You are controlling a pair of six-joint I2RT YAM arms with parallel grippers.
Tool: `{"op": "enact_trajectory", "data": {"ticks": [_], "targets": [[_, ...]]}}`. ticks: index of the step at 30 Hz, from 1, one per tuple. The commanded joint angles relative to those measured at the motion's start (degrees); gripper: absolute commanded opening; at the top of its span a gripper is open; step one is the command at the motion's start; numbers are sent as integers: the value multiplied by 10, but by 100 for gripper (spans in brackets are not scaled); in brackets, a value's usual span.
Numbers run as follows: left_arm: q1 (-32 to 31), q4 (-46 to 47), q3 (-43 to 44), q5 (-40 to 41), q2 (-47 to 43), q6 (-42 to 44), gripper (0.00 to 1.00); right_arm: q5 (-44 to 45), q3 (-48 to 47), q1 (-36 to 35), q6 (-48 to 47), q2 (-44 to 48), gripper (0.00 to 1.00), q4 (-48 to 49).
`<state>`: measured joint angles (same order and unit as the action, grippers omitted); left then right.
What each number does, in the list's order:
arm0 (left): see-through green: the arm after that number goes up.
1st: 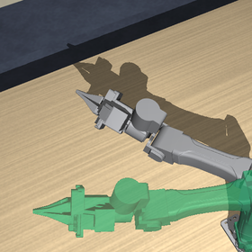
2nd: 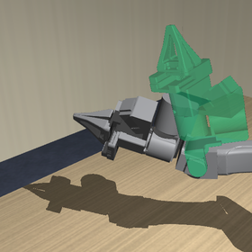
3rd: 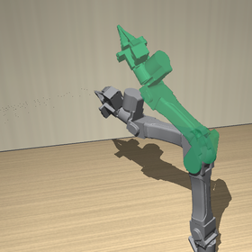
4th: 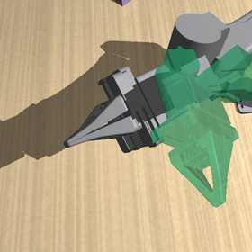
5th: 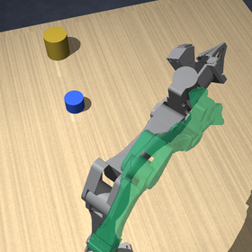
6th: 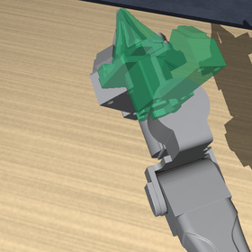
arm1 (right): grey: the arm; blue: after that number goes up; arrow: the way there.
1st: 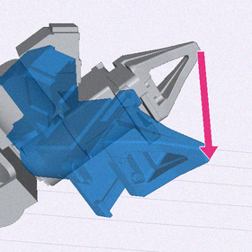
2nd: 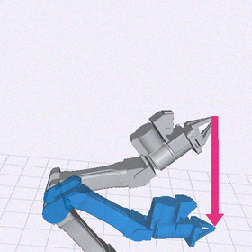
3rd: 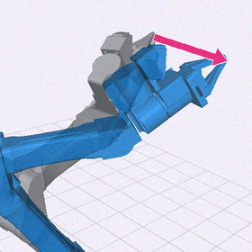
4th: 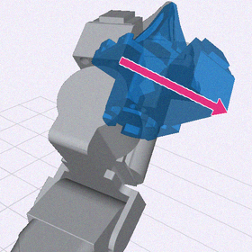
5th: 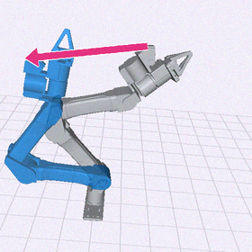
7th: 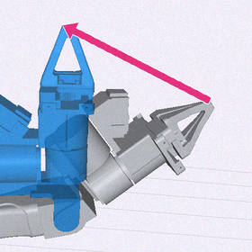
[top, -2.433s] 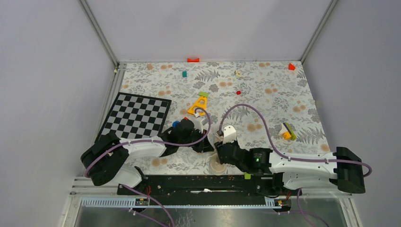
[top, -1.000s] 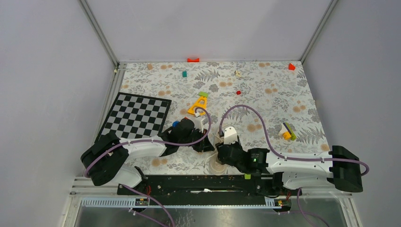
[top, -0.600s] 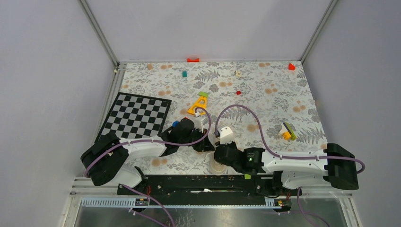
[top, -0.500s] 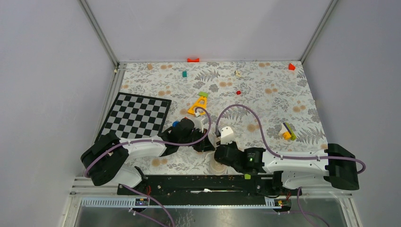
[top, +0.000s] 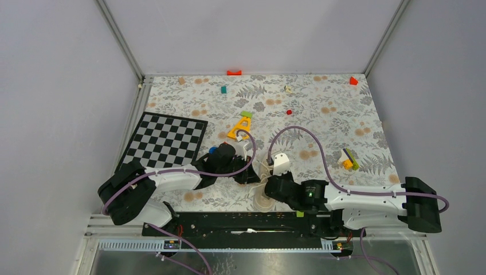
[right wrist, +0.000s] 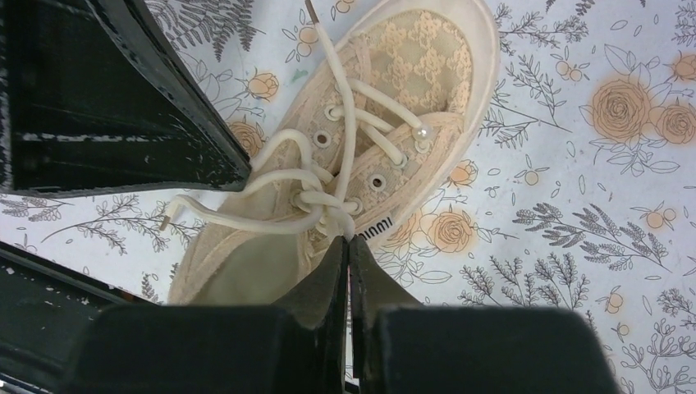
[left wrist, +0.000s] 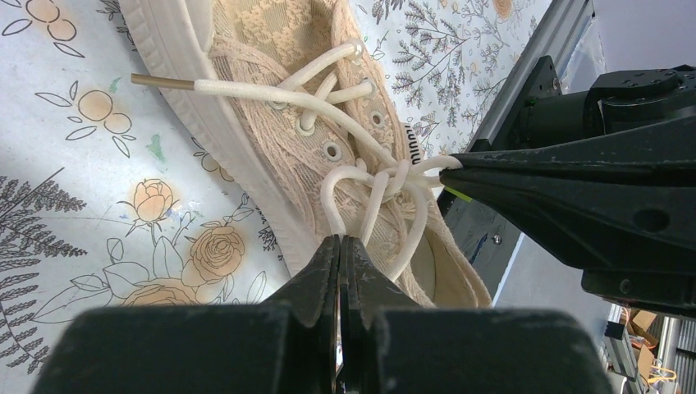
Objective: Tie the shoes
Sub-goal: Tie the shoelace on the shoe.
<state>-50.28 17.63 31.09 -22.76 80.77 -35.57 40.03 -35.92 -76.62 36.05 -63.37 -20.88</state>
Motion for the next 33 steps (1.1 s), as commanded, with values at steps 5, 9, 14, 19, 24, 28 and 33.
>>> {"op": "enact_trajectory", "data": {"ticks": [5,9,14,19,24,28,33], "targets": [[11,21,2,-2,-31,5,0,35,45,-5,34,36,0,18],[31,11,-1,0,-59,8,0,51,57,-5,35,59,0,15],[54,-16,-11,10,-86,19,0,59,57,-5,20,75,0,11],[63,-17,-33,18,-84,12,0,55,52,-5,28,61,0,1],[72,-23,-62,35,-90,7,0,66,59,-5,64,70,0,-27],[86,-28,-84,59,-114,5,0,81,77,-5,97,99,0,-43],[92,-43,-94,96,-147,7,0,86,83,-4,129,103,0,-80]]}}
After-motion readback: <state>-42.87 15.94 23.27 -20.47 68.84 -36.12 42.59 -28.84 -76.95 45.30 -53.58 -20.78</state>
